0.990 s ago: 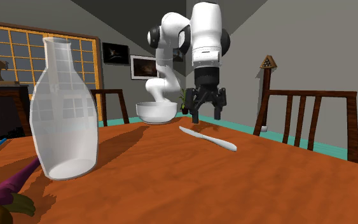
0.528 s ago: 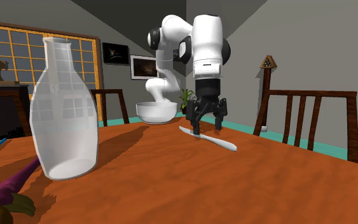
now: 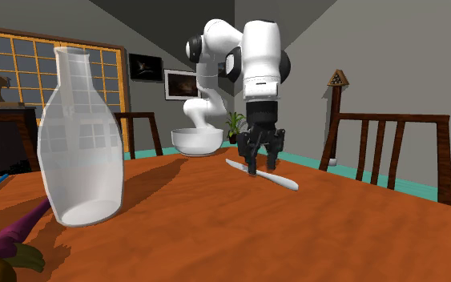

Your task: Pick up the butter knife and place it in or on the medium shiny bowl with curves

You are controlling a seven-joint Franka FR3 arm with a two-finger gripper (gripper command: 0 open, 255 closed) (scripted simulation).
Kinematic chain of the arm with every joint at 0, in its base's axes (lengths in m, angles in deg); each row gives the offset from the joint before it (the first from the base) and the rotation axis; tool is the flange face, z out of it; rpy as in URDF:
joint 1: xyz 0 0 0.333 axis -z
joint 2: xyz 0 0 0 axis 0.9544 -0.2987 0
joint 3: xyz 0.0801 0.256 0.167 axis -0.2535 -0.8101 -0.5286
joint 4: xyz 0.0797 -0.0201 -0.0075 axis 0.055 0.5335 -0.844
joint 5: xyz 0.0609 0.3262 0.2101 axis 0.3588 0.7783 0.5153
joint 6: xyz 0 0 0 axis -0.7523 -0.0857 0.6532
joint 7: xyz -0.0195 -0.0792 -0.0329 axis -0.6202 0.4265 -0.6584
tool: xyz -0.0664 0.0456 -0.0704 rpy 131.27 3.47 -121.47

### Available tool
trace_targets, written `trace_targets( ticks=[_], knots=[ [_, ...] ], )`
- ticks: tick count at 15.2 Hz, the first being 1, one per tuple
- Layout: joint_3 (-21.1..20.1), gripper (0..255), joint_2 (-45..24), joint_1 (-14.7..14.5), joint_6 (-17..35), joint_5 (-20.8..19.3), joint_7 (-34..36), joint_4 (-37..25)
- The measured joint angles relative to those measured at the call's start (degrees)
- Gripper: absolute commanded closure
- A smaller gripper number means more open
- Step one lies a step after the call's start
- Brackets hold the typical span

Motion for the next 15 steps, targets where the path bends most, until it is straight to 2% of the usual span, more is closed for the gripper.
trace_targets(
  ticks=[9,15],
  knots=[
    [0.0,255,0.0,0.0,0.0,0.0,0.0,0.0],
    [-0.2,255,1.5,0.0,-3.2,0.3,-0.1,-1.7]
  ],
)
